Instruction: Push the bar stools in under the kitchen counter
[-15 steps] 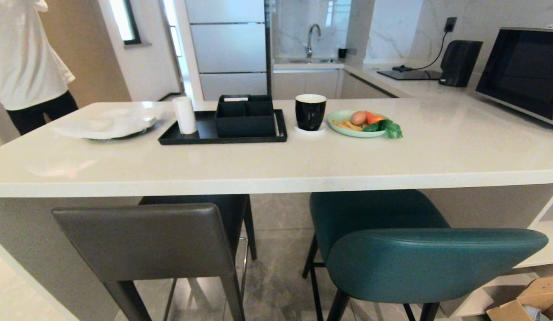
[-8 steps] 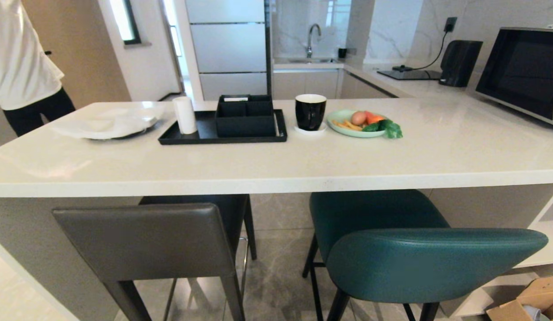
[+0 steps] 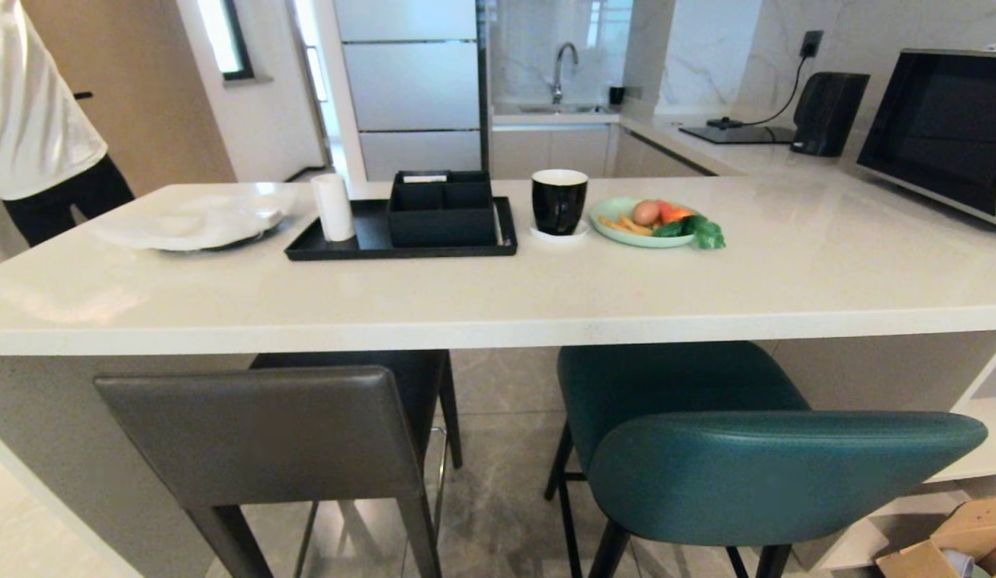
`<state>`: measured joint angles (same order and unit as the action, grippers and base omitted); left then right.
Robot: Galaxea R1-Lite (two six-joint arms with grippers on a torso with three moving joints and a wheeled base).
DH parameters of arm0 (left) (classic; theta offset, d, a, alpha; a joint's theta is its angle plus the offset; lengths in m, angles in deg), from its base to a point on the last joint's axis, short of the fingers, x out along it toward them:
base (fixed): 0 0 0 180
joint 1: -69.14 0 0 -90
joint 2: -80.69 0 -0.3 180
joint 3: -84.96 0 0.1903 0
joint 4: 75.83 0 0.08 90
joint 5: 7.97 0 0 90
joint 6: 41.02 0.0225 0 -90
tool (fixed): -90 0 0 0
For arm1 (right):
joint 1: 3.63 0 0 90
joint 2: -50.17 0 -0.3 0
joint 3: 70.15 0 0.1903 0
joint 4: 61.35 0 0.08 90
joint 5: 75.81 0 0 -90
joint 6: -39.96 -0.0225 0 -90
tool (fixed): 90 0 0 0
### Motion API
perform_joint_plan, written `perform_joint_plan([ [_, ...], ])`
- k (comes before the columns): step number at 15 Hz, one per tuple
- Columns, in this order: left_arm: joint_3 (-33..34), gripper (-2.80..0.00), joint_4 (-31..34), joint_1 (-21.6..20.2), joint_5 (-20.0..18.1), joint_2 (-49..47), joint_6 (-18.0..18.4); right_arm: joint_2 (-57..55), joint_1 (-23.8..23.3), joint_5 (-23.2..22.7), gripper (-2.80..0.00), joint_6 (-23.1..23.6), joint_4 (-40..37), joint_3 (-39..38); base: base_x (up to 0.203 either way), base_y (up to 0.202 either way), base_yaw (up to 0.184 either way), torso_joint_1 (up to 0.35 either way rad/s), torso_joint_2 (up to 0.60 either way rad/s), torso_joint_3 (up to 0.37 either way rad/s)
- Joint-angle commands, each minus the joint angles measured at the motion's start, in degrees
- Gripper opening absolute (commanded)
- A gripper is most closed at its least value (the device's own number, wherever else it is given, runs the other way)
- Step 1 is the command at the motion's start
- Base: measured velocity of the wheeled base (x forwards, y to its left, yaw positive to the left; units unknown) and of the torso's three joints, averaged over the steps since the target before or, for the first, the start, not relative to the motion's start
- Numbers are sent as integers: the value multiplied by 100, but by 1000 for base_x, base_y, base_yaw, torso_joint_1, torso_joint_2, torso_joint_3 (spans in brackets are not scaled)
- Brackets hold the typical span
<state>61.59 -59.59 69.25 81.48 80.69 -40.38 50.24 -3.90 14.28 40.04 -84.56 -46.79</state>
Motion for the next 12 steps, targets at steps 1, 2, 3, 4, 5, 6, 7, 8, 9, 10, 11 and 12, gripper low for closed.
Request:
perform_joint_plan([
  [1,229,-280,-16,7,-7,-9,-20,-7,0,-1,-280,1,2,-9,0,0,0,0,0,0],
  [2,229,-280,-16,7,-7,-9,-11,-7,0,-1,-280,1,2,-9,0,0,0,0,0,0],
  [3,229,-280,-16,7,-7,-9,-11,-7,0,-1,-280,1,2,-9,0,0,0,0,0,0],
  [4,229,-280,28,7,-7,-9,-2,-7,-7,-1,-280,1,2,-9,0,0,0,0,0,0],
  [5,229,-280,28,7,-7,-9,-2,-7,0,-1,-280,1,2,-9,0,0,0,0,0,0],
  [6,229,-280,7,7,-7,-9,-11,-7,0,-2,-280,-7,2,-9,0,0,0,0,0,0],
  [7,229,-280,-8,7,-7,-9,-11,-7,0,-1,-280,-7,11,-9,0,0,0,0,0,0],
  [8,229,-280,-8,7,-7,-9,-11,-7,0,-1,-280,-16,11,-9,0,0,0,0,0,0],
  [9,229,-280,-1,7,-7,-9,-11,-7,0,-1,-280,-34,11,-9,0,0,0,0,0,0],
  [10,229,-280,-8,7,-7,-9,-11,-7,0,-1,-280,-34,11,-9,0,0,0,0,0,0],
  [11,229,-280,-8,7,-7,-9,-11,-7,0,-1,-280,-34,11,-9,0,0,0,0,0,0],
  [12,229,-280,-8,7,-7,-9,-11,-7,0,-1,-280,-34,11,-9,0,0,0,0,0,0],
])
